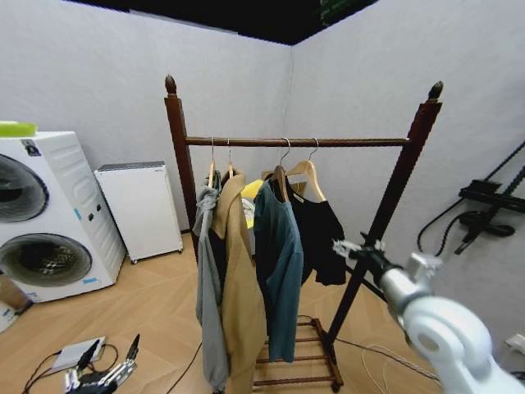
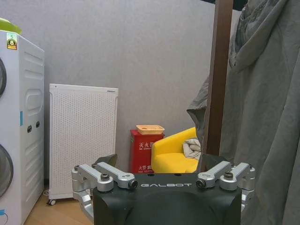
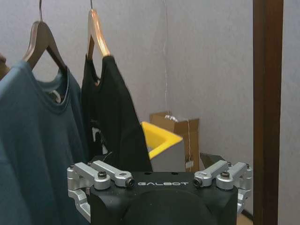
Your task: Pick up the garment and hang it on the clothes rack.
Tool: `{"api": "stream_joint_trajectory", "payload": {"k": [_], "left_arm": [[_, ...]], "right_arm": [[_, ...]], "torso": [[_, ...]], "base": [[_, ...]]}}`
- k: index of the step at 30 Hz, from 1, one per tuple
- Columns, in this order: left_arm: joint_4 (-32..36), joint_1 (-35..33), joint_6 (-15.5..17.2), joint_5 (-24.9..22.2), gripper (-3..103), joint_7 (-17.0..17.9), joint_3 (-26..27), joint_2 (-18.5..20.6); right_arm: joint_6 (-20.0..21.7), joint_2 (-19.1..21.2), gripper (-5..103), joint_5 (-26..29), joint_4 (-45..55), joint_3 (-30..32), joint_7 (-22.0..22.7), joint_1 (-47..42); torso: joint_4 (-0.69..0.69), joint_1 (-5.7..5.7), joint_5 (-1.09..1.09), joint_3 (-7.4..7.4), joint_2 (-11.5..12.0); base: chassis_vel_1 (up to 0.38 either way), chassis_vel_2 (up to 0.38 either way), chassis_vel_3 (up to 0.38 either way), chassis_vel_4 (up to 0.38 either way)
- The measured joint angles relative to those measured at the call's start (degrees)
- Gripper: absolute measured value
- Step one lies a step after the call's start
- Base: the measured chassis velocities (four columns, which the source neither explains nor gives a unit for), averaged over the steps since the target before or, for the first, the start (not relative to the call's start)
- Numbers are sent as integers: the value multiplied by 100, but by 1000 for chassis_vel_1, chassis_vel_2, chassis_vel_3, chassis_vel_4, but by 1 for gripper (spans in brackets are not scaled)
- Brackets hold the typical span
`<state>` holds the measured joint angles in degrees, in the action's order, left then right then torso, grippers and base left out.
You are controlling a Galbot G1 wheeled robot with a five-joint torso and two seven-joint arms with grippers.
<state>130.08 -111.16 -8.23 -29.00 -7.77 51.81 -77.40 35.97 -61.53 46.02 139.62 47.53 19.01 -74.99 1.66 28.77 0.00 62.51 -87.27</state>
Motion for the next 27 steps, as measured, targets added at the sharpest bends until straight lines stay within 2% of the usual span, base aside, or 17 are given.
{"api": "stream_joint_trajectory", "payload": {"k": [2,6,8,9,12,17,22,27], "left_arm": [[0,0,0,0,100,3,0,0],[0,0,0,0,100,2,0,0],[0,0,0,0,100,4,0,0],[0,0,0,0,100,4,0,0],[0,0,0,0,100,4,0,0],[0,-1,0,0,100,4,0,0],[0,0,0,0,100,4,0,0],[0,0,0,0,100,4,0,0]], "right_arm": [[-33,-349,100,-24,245,19,0,-393],[-100,-638,100,-278,373,-15,-6,-618],[-186,-765,100,-618,389,-86,-15,-659],[-269,-839,100,-962,367,-146,-14,-662],[-344,-874,100,-1223,361,-166,-19,-667],[-399,-870,100,-1323,360,-143,-16,-678],[-680,-890,100,-1631,300,-160,-45,-778],[-761,-895,100,-1697,297,-167,-82,-795]], "torso": [[0,0,-1,0,0],[-2,0,-2,0,0],[-2,0,-1,0,0],[-2,0,-1,1,0],[-2,1,0,1,0],[-2,1,0,1,0],[-2,1,0,1,0],[-2,1,0,1,0]], "base": [[0,0,0,0],[0,0,0,0],[0,0,0,0],[0,0,0,0],[0,0,0,0],[0,0,0,0],[0,0,0,0],[0,0,0,0]]}}
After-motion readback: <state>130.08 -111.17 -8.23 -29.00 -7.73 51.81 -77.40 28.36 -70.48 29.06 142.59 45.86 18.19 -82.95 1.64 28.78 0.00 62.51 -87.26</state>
